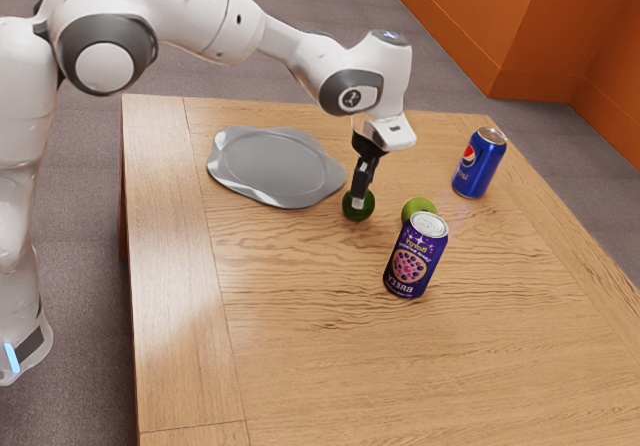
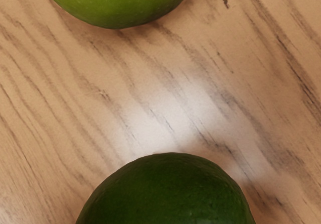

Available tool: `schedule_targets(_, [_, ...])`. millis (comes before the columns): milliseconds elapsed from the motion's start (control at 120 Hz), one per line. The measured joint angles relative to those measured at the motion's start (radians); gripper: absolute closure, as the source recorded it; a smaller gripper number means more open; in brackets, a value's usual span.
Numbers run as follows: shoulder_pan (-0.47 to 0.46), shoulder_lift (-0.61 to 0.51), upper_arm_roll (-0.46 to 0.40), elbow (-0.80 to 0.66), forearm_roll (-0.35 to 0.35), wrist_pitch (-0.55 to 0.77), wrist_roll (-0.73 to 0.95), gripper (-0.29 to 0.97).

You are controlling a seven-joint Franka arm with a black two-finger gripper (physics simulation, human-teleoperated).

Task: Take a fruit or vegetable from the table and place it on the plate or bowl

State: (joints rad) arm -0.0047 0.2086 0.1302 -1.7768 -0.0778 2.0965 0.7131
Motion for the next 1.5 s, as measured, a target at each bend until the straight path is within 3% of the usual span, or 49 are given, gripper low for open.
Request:
schedule_targets(517, [0.002, 0.052, 0.002, 0.0, -0.03, 0.005, 0.017, 0.0])
schedule_targets(792, [0.001, 0.05, 0.009, 0.001, -0.03, 0.005, 0.016, 0.31])
schedule_targets(1000, [0.002, 0.03, 0.049, 0.005, -0.073, -0.018, 0.002, 0.3])
schedule_targets(1125, [0.001, -0.044, 0.052, 0.007, -0.076, -0.067, -0.016, 0.31])
schedule_targets(1317, [-0.001, -0.183, 0.05, 0.008, -0.005, -0.189, -0.073, 0.3])
schedule_targets(1500, [-0.024, -0.22, 0.073, 0.057, 0.107, -0.343, -0.173, 0.31])
